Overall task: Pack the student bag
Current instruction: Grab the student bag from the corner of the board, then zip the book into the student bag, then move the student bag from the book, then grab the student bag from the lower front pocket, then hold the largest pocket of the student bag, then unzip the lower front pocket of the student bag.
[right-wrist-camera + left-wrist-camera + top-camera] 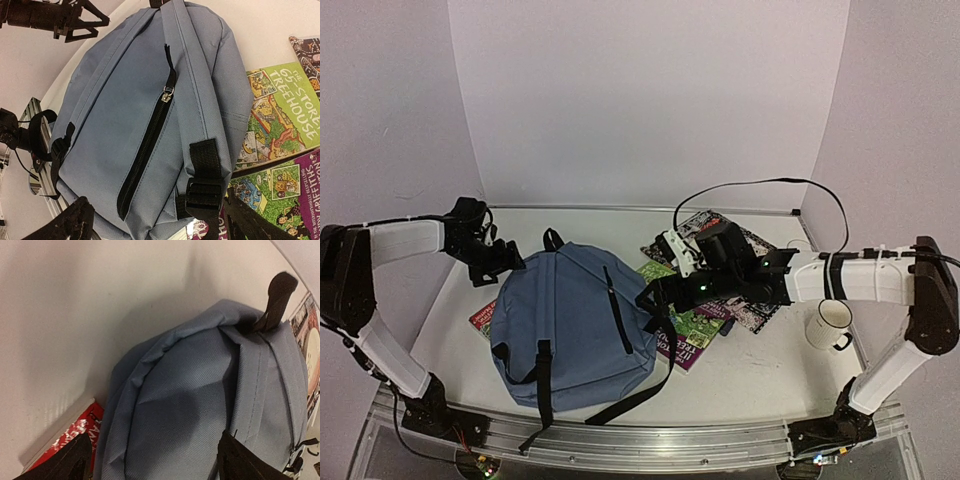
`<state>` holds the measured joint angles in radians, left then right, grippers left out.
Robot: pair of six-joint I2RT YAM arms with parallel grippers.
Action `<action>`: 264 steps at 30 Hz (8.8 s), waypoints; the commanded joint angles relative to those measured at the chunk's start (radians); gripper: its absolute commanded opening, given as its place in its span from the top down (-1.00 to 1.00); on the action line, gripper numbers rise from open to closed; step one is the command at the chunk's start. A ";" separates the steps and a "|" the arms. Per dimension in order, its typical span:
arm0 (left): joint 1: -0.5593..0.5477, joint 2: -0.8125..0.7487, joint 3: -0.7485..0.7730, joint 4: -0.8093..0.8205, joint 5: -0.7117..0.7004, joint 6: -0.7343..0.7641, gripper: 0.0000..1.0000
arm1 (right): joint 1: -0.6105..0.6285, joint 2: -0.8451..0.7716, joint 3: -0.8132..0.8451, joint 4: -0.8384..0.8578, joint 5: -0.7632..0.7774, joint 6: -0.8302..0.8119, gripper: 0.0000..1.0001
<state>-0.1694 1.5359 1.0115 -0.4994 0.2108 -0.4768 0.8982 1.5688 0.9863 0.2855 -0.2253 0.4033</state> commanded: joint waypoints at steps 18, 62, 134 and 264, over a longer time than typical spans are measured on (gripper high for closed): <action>0.056 -0.105 0.143 -0.013 0.334 0.015 1.00 | -0.001 -0.013 0.066 -0.037 0.011 -0.019 -0.83; -0.314 -0.083 0.567 -0.114 -0.001 0.576 1.00 | -0.014 -0.036 0.095 -0.093 0.179 -0.105 -0.86; -0.570 -0.224 -0.165 0.059 -0.112 -0.249 -0.46 | 0.077 0.118 0.133 -0.421 0.182 -0.009 -0.10; -0.412 -0.371 -0.182 -0.075 -0.336 -0.235 -0.15 | -0.248 0.555 0.687 -0.267 -0.183 -0.167 0.05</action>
<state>-0.5850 1.1310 0.6768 -0.5660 -0.0586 -0.8587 0.6616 2.1963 1.6699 0.0284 -0.4331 0.2653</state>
